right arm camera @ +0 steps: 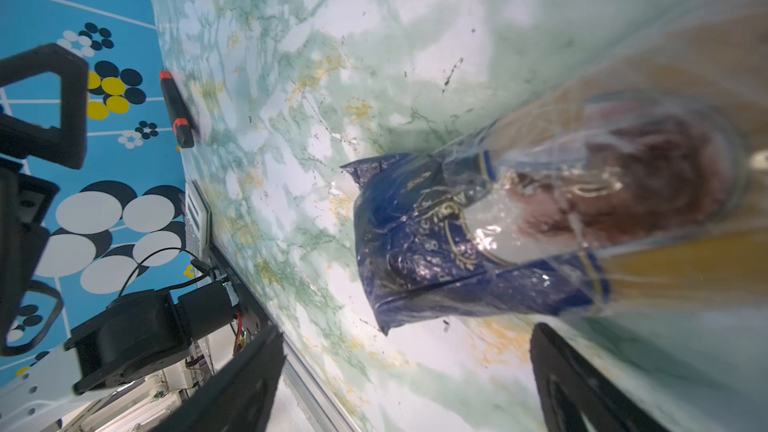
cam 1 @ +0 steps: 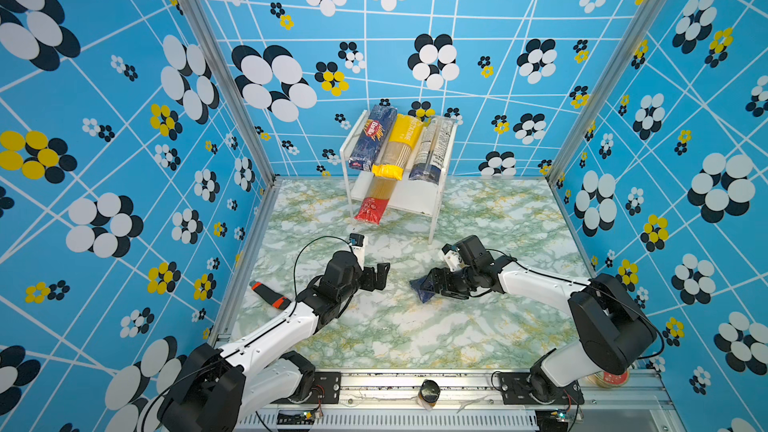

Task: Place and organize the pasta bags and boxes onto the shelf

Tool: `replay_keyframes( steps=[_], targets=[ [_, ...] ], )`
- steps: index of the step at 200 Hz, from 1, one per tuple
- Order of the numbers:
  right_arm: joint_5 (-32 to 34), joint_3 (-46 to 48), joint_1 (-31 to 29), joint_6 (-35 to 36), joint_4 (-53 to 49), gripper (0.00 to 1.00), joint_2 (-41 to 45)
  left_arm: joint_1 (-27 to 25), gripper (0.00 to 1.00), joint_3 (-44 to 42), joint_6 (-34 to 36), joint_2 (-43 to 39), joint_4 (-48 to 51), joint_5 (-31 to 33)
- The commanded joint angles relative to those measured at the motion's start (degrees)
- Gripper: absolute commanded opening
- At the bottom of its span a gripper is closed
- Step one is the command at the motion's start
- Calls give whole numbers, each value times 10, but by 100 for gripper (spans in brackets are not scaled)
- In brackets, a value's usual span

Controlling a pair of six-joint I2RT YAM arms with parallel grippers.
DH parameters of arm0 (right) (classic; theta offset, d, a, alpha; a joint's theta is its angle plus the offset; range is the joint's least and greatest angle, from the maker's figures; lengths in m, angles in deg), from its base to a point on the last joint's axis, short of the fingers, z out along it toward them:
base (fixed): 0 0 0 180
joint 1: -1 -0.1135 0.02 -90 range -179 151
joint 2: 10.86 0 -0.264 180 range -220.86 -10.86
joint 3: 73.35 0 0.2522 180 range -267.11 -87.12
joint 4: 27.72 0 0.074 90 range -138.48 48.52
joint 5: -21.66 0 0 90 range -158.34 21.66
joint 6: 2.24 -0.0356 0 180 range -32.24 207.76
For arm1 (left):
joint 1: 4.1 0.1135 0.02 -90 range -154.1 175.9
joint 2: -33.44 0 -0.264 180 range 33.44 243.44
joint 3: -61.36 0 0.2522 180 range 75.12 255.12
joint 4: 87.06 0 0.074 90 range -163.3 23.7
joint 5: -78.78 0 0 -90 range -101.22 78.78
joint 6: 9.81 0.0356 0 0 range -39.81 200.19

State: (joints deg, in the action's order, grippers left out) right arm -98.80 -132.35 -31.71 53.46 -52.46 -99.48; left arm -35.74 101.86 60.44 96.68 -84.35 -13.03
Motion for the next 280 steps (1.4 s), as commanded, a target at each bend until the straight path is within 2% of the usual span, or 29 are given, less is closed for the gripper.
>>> replay_keyframes(
  steps=[1, 34, 68, 88, 145, 187, 224, 280],
  targets=[
    [-13, 4, 0, 29, -26, 96, 32, -6, 98, -13, 24, 15, -24, -34],
    [80, -1, 15, 46, -97, 97, 76, -12, 99, -19, 36, 34, -46, -69],
    [257, -13, 26, 40, -176, 99, 115, -28, 99, -26, 42, 49, -66, -83],
    [308, -12, 42, 29, -188, 99, 123, -35, 100, -26, 50, 57, -74, -85],
    [339, -26, 127, 25, -155, 99, 111, -61, 99, -23, 67, 87, -93, -78],
    [297, -72, 198, 29, -100, 99, 58, -91, 99, -6, 84, 116, -80, -54],
    [257, -127, 222, 51, -61, 99, -17, -108, 99, 3, 88, 140, -88, -45],
    [231, -173, 225, 50, -15, 98, -104, -121, 99, 19, 90, 170, -98, -42]
  ],
)
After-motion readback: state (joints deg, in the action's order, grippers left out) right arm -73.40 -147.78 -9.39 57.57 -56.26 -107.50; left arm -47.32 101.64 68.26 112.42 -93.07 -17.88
